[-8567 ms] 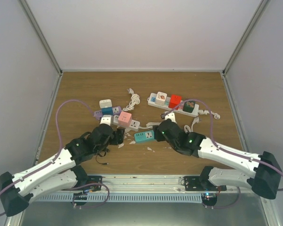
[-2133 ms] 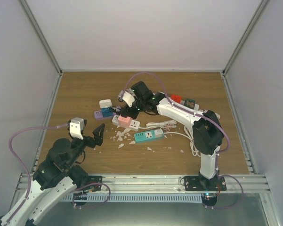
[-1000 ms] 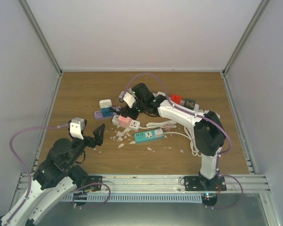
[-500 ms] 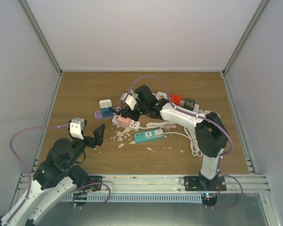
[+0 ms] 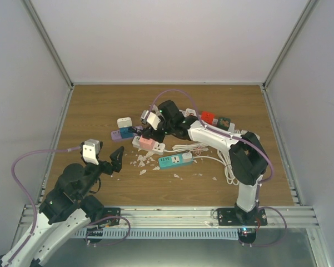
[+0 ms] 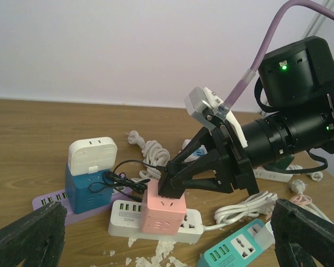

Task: Insert the plug

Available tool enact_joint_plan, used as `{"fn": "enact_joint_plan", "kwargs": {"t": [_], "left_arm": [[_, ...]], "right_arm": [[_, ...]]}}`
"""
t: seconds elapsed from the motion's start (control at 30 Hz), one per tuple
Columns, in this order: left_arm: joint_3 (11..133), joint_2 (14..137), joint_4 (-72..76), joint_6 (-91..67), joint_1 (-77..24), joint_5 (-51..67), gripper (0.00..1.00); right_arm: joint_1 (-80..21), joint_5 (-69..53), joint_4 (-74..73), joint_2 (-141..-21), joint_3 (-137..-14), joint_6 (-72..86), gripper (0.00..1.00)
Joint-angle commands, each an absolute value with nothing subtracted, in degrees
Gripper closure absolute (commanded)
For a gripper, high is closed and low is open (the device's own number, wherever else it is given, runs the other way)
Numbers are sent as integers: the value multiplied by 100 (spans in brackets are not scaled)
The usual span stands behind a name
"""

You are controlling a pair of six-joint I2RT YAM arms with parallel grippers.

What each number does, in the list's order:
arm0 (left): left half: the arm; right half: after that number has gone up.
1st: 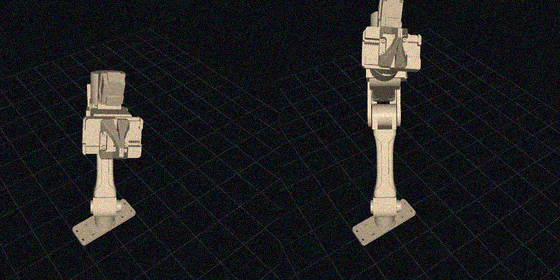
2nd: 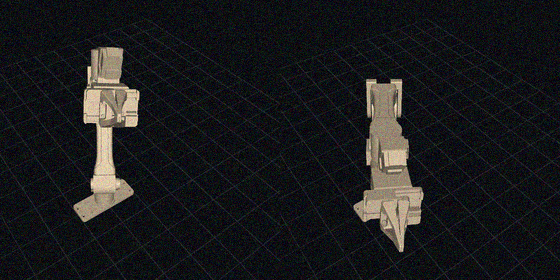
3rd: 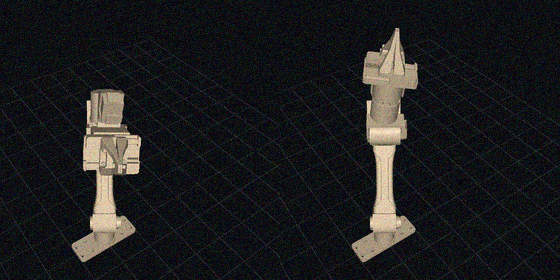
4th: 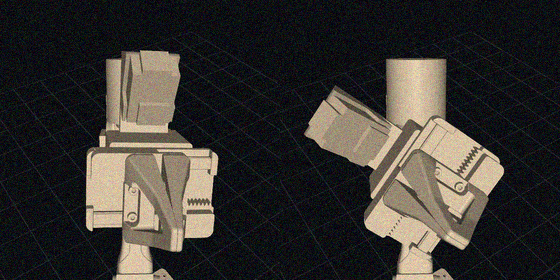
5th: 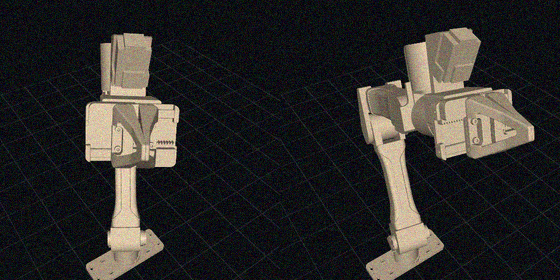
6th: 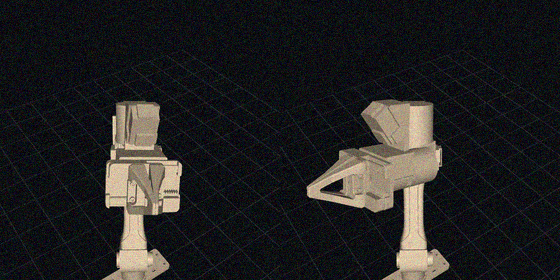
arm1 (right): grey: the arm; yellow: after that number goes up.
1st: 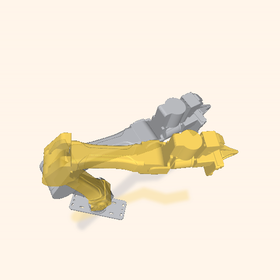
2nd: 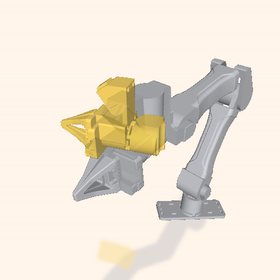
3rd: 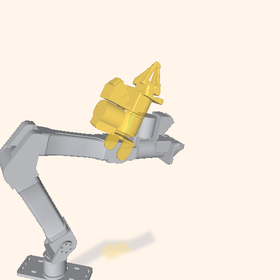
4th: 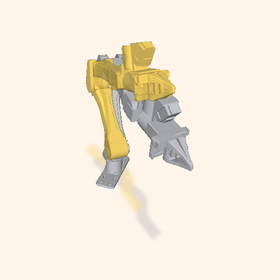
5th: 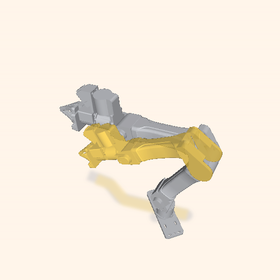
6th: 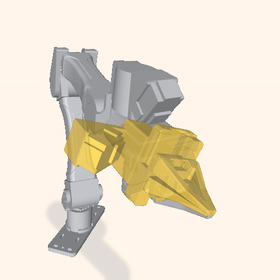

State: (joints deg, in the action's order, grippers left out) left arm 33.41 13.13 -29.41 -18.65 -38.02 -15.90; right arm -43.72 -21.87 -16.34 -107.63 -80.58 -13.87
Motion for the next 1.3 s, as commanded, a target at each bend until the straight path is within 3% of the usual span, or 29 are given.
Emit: {"fn": "enact_joint_plan", "kwargs": {"t": [0.0, 0.27, 0.7, 0.77, 0.87, 1.1, 1.27], "left_arm": [[3268, 1315, -2738, -1864, -3832, -1591, 1], [3265, 1354, -2734, -1863, -3832, -1584, 1], [3267, 1366, -2748, -1927, -3832, -1648, 1], [3292, 1419, -2778, -2080, -3832, -1772, 1], [3326, 1529, -2758, -2254, -3832, -1900, 1], [3679, 1890, -3444, -3768, -3832, -3010, 1], [4414, 2142, -4607, -4835, -3832, -2863, 1]], "right_arm": [[-4421, -1535, -3175, -11499, -7887, -1600, 99], [-4416, -1789, -3837, -11630, -8169, -1510, 99], [-4424, -1444, -3566, -11658, -7913, -1283, 96], [-4420, -1420, -3493, -11464, -8051, -1177, 85], [-4407, -1745, -3215, -11099, -8277, -961, 48], [-4403, -2148, -2787, -10309, -8931, -355, 16], [-4370, -1755, -2212, -9094, -8263, 283, 5]]}}
